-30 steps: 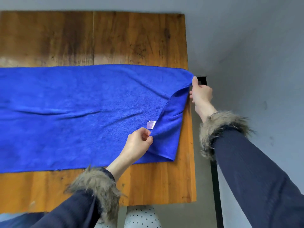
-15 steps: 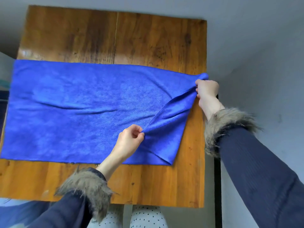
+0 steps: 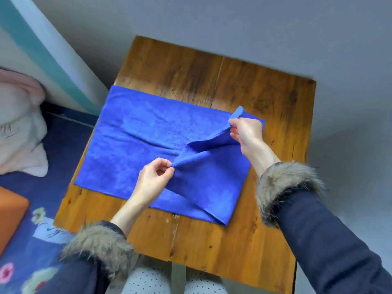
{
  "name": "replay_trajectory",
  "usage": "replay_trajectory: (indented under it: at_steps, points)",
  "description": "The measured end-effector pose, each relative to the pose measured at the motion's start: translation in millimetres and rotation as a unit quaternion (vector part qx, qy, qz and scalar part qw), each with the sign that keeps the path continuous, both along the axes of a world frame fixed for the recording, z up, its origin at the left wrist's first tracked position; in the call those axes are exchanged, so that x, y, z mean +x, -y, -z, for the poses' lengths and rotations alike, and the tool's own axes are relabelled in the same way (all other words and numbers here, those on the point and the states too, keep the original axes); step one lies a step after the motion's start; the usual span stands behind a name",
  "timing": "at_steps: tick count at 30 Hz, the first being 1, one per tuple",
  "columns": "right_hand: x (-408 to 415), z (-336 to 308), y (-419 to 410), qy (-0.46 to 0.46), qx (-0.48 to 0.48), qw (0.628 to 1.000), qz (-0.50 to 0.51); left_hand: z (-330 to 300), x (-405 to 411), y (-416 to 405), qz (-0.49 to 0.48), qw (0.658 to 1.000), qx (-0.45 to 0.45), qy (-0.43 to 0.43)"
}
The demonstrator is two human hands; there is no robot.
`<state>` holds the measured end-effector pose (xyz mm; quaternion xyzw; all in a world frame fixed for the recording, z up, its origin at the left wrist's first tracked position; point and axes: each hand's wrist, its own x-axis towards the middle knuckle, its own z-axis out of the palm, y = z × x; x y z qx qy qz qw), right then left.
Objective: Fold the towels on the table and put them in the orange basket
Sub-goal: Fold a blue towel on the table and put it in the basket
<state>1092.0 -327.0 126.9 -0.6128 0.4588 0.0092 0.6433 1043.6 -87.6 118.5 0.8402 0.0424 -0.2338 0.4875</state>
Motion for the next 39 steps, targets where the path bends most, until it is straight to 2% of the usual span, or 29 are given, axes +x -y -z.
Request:
replay_trajectory:
  at_steps: [4, 9, 13, 15, 17, 19, 20, 22, 26, 29, 33, 39]
  points:
    - [34, -26, -57, 0.034, 0.014, 0.994, -0.103, -16, 26, -50, -0.023, 0.998, -0.036, 0.034]
    - [78, -36, -131, 0.054, 0.026, 0.983, -0.176, -16, 55, -113, -0.111, 0.99, -0.069, 0.055]
    - [111, -18, -179, 0.047, 0.024, 0.979, -0.198, 18, 69, -162, -0.185, 0.981, 0.046, 0.029]
    - [120, 2, -193, 0.022, -0.034, 0.974, -0.223, 38, 72, -179, -0.176, 0.98, 0.097, -0.008]
    - [120, 25, -196, -0.042, -0.204, 0.932, -0.295, 55, 70, -189, -0.12, 0.982, 0.141, -0.029]
    - [111, 45, -190, -0.092, -0.358, 0.855, -0.363, 66, 63, -190, -0.046, 0.981, 0.186, -0.023]
    - [105, 53, -184, -0.107, -0.404, 0.818, -0.396, 69, 58, -188, -0.016, 0.979, 0.205, -0.014]
    - [91, 66, -170, -0.143, -0.438, 0.759, -0.46, 73, 49, -180, 0.025, 0.973, 0.23, 0.0]
    - [68, 79, -143, -0.221, -0.4, 0.713, -0.531, 78, 50, -169, 0.055, 0.966, 0.253, 0.032]
    - [63, 77, -132, -0.236, -0.391, 0.712, -0.534, 81, 68, -163, 0.068, 0.964, 0.252, 0.049]
    - [40, 74, -122, -0.278, -0.358, 0.745, -0.49, 85, 97, -154, 0.107, 0.957, 0.262, 0.061]
    - [-26, 62, -103, -0.352, -0.323, 0.76, -0.441, 83, 125, -123, 0.225, 0.929, 0.288, 0.066]
